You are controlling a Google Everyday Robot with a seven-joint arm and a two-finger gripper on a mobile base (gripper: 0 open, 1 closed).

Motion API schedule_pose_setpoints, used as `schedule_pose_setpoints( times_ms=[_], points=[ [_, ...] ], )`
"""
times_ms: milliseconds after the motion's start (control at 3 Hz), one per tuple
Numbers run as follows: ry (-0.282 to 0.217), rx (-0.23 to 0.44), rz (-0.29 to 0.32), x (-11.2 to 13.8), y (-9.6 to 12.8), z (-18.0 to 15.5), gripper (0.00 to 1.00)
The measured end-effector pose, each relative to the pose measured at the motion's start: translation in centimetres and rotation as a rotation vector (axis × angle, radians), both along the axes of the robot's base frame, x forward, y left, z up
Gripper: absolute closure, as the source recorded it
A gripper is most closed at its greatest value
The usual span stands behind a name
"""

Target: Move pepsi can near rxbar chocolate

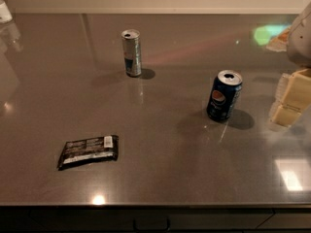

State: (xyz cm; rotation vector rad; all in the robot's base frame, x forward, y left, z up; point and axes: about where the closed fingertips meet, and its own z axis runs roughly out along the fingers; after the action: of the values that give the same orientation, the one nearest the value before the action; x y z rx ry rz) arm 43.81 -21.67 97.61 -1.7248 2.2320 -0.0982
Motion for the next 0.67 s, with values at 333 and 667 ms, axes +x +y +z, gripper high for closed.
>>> schedule_pose_setpoints(
  times_ms=[333, 667],
  points=[
    [0.0, 0.0, 0.0, 0.0, 0.0, 0.0, 0.0],
    [-0.013, 0.026, 0.022, 0.61, 0.36, 0.19, 0.0]
  ],
)
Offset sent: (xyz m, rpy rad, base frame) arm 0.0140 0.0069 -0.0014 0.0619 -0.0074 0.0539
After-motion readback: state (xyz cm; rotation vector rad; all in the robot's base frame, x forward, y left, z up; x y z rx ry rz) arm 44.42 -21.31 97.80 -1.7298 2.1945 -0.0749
